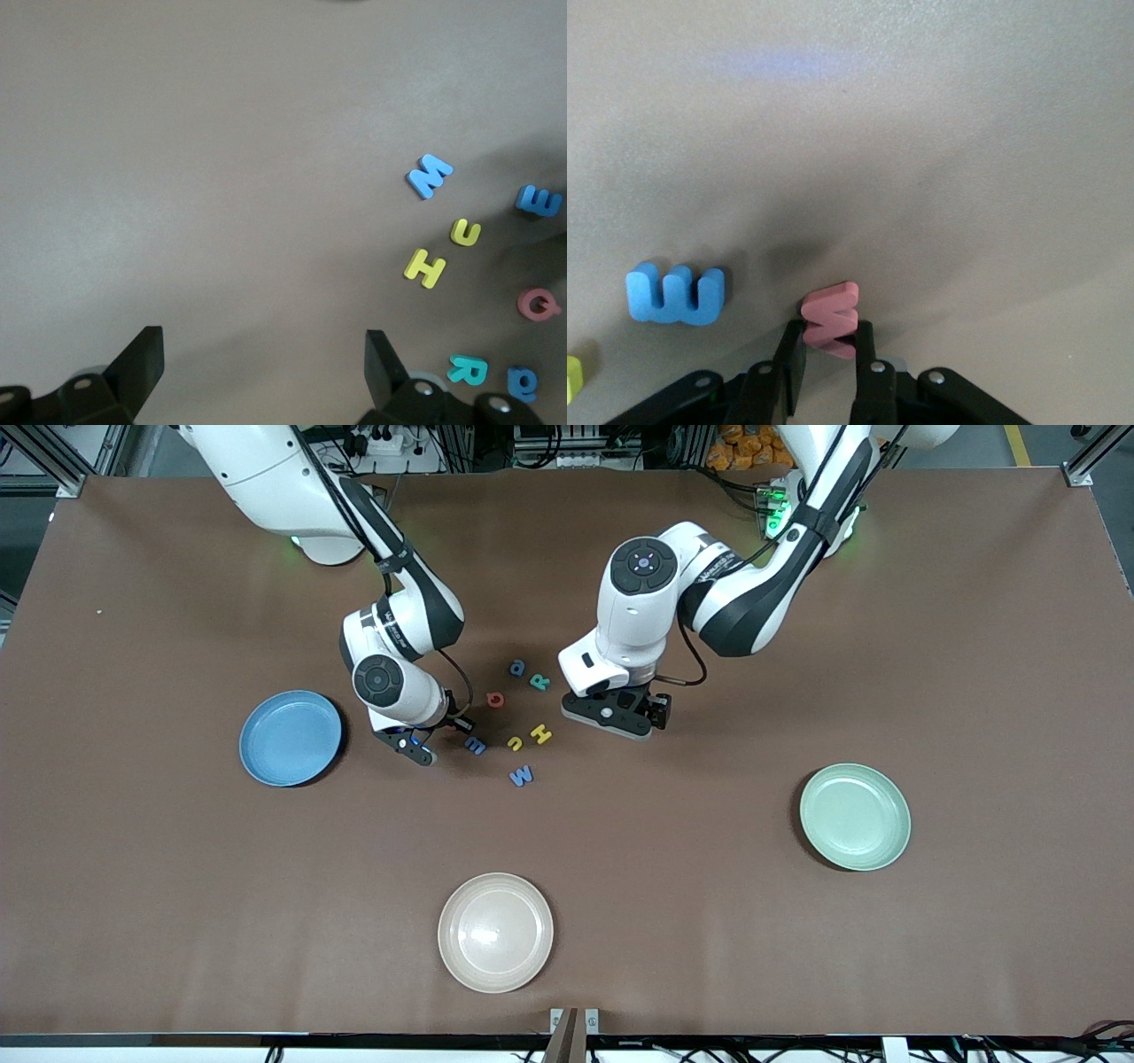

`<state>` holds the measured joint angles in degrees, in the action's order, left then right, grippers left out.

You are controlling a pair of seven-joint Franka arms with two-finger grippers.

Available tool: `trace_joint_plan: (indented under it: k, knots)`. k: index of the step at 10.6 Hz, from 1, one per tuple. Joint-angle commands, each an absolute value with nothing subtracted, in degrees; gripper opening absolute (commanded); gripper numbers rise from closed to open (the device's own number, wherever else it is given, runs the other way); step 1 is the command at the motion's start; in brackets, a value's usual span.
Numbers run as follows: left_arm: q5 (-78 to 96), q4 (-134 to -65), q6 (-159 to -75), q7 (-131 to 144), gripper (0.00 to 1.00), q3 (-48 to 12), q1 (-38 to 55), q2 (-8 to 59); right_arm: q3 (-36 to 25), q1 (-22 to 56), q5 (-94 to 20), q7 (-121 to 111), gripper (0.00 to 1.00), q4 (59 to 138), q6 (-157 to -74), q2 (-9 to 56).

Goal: Sort upper and lower case letters into plates
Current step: 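Grasp the pink lowercase letter with the right gripper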

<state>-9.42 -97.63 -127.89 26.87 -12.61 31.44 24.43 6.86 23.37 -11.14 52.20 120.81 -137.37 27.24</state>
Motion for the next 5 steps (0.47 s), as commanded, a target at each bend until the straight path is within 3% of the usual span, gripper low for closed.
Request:
trace_joint_plan:
  k: [1,3,5]
  knots:
    - [-9.9,-96.3,-128.8,29.5,1.0,-12.7,32.0,25.8,7.1,20.7,-11.7,48.2,0.0,121.7,-132.0,23.0]
    - [-10.5,-95.2,-129.1,33.5,1.0,-12.9,33.0,27.8,6.9,18.3,-11.5,44.8,0.0,121.6,-126.7,19.1]
    - [-10.7,-93.8,-132.2,34.5,1.0,-12.9,35.4,30.0,6.2,10.9,-11.3,34.7,0.0,121.6,-119.2,14.3]
